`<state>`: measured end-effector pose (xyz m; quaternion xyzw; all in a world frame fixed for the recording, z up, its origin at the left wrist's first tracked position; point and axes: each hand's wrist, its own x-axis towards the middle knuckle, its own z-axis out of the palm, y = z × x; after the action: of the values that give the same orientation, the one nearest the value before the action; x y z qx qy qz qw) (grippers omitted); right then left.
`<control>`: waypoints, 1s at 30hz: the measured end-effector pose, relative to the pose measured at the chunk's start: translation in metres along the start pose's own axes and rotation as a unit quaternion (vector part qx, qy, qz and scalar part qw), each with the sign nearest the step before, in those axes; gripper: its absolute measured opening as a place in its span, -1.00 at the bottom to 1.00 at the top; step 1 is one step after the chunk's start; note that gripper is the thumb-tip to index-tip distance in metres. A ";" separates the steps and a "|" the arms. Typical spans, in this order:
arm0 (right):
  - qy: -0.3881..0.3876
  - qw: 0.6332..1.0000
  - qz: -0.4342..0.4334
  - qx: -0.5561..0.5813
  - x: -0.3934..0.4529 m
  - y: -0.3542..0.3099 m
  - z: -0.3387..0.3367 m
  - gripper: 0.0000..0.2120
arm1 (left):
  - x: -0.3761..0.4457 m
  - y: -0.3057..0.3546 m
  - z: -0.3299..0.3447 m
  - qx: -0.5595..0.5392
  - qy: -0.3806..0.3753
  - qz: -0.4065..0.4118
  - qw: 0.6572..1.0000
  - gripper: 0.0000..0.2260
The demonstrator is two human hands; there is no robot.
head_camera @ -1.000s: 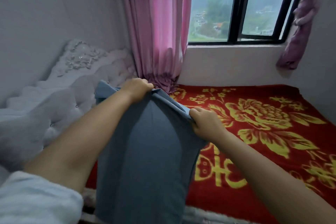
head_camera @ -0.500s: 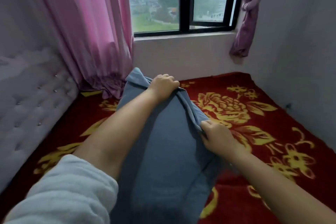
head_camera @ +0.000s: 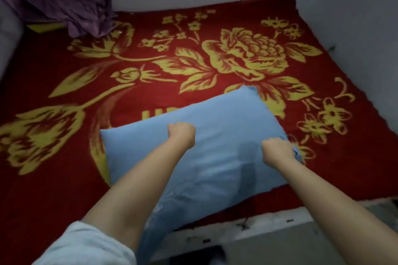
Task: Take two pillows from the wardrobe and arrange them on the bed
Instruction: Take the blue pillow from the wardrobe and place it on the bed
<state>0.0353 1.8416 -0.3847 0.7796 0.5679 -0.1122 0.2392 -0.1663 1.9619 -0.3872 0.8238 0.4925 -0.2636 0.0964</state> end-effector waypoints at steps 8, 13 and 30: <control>0.013 0.987 -0.155 0.026 0.075 -0.105 0.018 -0.76 | -0.013 -0.042 0.105 -0.171 -0.065 -0.162 0.970 -0.70; -0.024 0.967 -0.254 -0.010 0.125 -0.119 0.053 -0.34 | 0.004 -0.036 0.148 -0.258 -0.080 -0.216 0.938 -0.47; 0.179 0.897 -0.403 -0.013 0.166 -0.120 0.107 -0.90 | 0.034 -0.014 0.201 -0.128 0.068 -0.150 0.978 -0.63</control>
<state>-0.0120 1.9548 -0.5800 0.4874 0.8683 -0.0498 0.0780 -0.2339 1.9105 -0.5730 0.7378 0.6453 -0.1531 0.1262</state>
